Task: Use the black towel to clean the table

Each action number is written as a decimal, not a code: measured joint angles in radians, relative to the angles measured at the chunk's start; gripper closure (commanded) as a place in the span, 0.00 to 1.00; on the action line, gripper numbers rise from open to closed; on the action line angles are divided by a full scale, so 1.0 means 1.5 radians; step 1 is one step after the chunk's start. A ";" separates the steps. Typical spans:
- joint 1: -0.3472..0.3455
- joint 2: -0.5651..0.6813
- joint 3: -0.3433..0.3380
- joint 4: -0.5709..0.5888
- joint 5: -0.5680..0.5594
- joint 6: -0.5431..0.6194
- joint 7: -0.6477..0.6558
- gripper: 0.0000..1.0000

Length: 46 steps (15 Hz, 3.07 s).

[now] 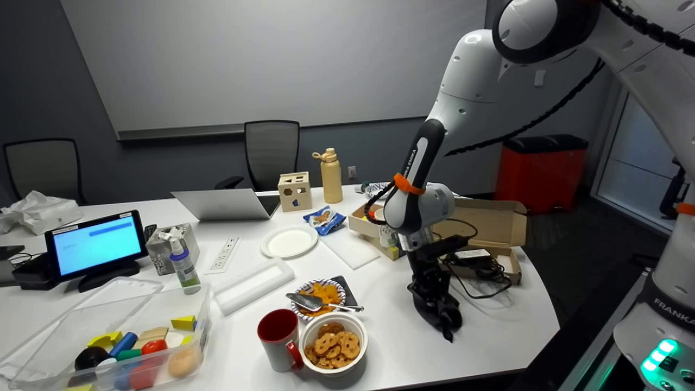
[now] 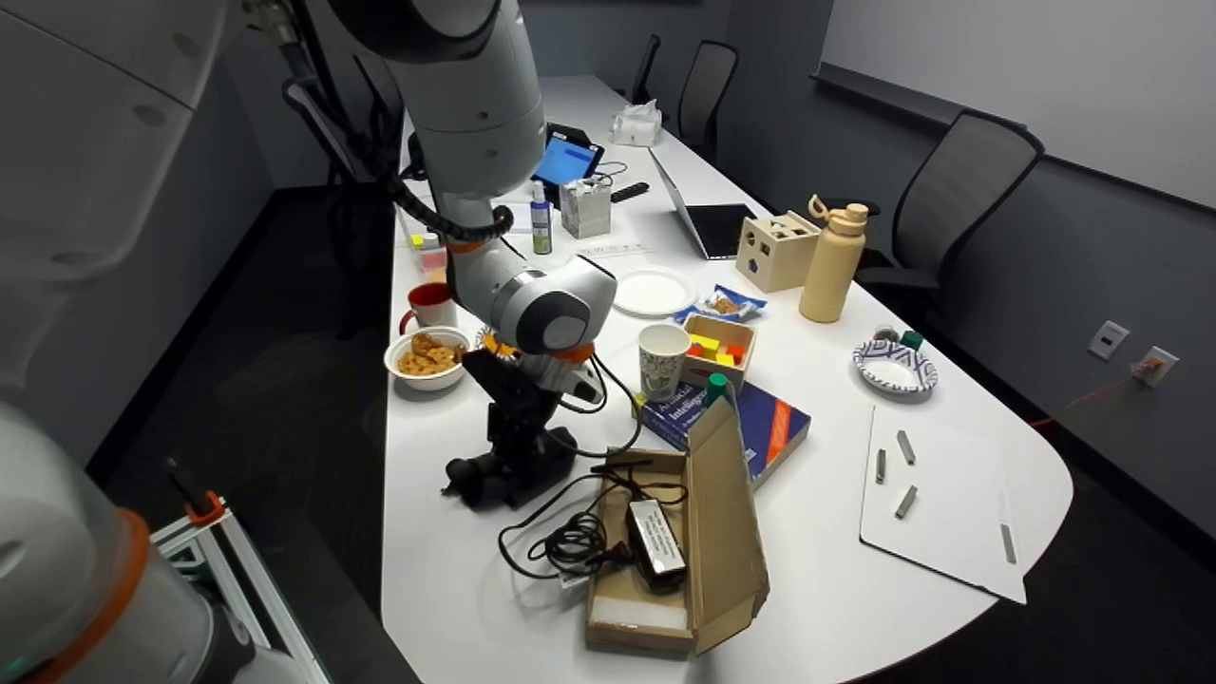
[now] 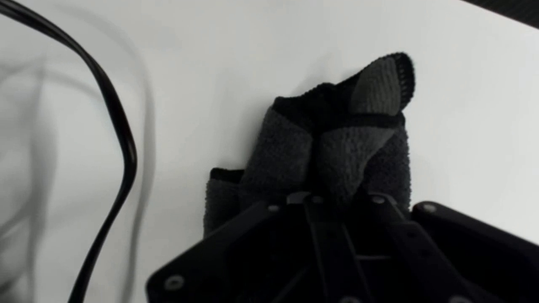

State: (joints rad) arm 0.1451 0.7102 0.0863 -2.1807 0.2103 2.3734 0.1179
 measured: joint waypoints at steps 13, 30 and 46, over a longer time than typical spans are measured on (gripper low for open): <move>-0.013 0.023 0.089 0.037 0.009 0.031 -0.040 0.97; 0.100 -0.049 -0.077 -0.099 -0.078 0.085 0.209 0.97; -0.026 -0.014 0.040 -0.013 -0.020 0.154 0.066 0.97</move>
State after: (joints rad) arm 0.1056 0.6895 0.1464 -2.1997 0.1811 2.6049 0.2162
